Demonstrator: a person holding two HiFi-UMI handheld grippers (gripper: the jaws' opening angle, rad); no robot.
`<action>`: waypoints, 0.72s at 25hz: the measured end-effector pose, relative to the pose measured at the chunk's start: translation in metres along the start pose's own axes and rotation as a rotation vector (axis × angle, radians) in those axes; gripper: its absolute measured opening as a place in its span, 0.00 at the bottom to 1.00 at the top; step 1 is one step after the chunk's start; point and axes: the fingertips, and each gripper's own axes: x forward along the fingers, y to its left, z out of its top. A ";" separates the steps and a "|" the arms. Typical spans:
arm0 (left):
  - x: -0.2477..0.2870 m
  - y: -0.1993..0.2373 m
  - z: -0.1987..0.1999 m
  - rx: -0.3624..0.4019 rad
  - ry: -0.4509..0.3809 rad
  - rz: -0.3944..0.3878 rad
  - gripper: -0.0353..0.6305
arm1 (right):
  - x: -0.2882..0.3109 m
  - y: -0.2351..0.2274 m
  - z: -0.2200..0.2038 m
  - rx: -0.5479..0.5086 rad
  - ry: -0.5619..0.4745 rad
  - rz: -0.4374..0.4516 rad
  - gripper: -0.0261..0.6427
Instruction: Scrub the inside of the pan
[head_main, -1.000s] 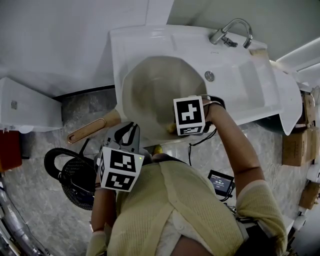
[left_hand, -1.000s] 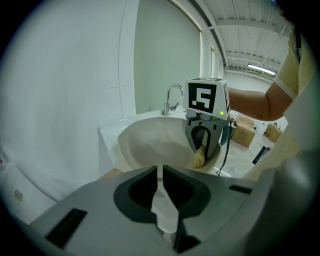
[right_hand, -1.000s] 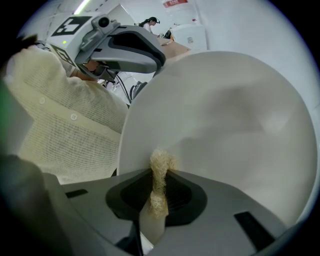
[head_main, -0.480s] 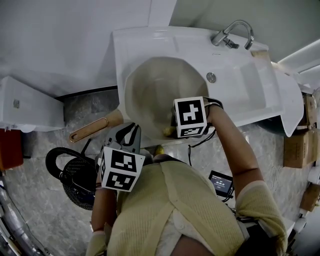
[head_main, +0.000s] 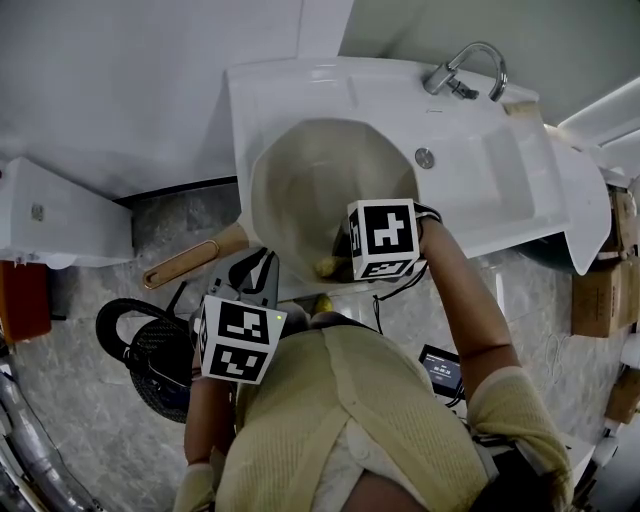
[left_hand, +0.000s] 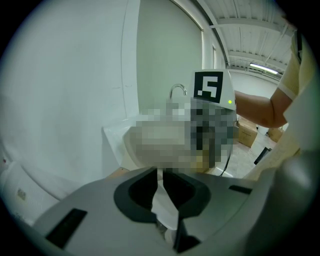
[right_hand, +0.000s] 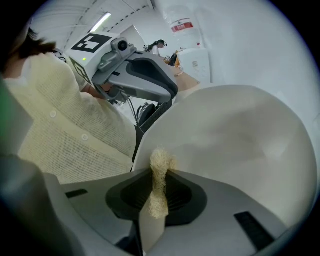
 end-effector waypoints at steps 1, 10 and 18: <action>0.000 0.002 0.001 -0.004 -0.003 0.004 0.18 | -0.001 -0.001 0.001 0.003 -0.014 -0.007 0.15; -0.001 0.013 0.008 -0.072 -0.035 0.018 0.18 | -0.023 -0.012 0.016 0.031 -0.186 -0.123 0.15; -0.001 0.014 0.020 -0.098 -0.065 0.000 0.18 | -0.050 -0.013 0.026 0.040 -0.334 -0.228 0.16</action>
